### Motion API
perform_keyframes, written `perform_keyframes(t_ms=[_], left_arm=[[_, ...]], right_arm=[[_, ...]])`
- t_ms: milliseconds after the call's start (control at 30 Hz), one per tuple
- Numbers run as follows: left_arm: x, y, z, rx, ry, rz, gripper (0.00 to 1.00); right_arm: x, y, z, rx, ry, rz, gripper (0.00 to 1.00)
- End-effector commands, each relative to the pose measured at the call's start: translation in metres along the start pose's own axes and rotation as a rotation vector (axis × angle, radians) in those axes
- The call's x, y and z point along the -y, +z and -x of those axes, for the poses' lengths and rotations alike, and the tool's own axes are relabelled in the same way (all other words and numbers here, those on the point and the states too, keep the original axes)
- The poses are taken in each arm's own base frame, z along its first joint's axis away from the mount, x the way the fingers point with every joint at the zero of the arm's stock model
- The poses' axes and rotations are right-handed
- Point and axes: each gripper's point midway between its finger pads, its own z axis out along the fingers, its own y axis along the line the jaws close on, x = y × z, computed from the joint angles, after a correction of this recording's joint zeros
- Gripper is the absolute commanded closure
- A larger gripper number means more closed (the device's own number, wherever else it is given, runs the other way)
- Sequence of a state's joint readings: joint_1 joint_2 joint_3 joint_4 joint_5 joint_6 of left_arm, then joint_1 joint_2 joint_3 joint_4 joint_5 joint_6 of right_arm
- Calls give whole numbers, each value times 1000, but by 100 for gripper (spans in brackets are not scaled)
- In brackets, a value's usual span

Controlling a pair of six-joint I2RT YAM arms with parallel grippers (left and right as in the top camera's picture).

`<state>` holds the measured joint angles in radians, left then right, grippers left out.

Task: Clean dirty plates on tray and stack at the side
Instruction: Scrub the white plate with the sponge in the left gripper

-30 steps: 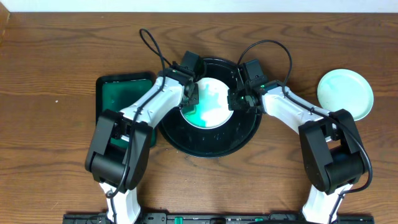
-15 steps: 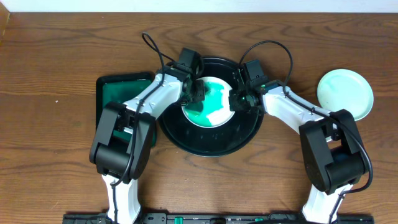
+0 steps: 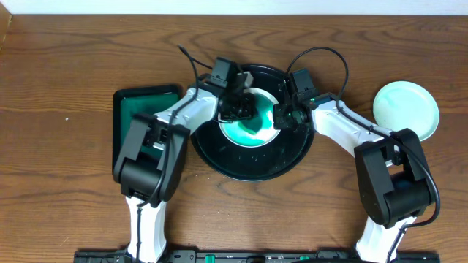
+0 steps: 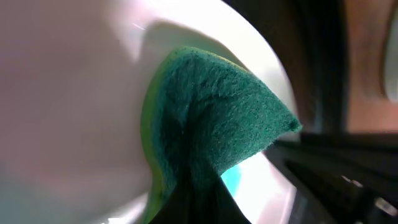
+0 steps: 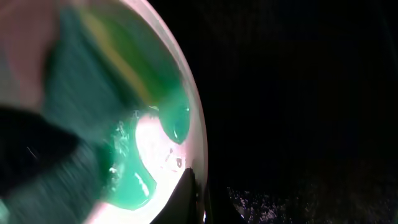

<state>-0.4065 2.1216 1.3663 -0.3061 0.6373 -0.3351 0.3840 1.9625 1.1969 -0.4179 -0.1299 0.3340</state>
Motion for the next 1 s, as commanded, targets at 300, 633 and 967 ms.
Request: perform_keyframes(t_ms=[300,633,967], left_arm=[[22,41,-98,-321,-38,-51,93],[9,20,-120,-436,-158,-54,93],[47,3,-87,-384,-174,-364,93]], right_arm=[[6,13,-17,-53,-18,-32,99],[6,13,-17,-52,-19,-32,99],[6,13,-17,-52,-19,-32,99]])
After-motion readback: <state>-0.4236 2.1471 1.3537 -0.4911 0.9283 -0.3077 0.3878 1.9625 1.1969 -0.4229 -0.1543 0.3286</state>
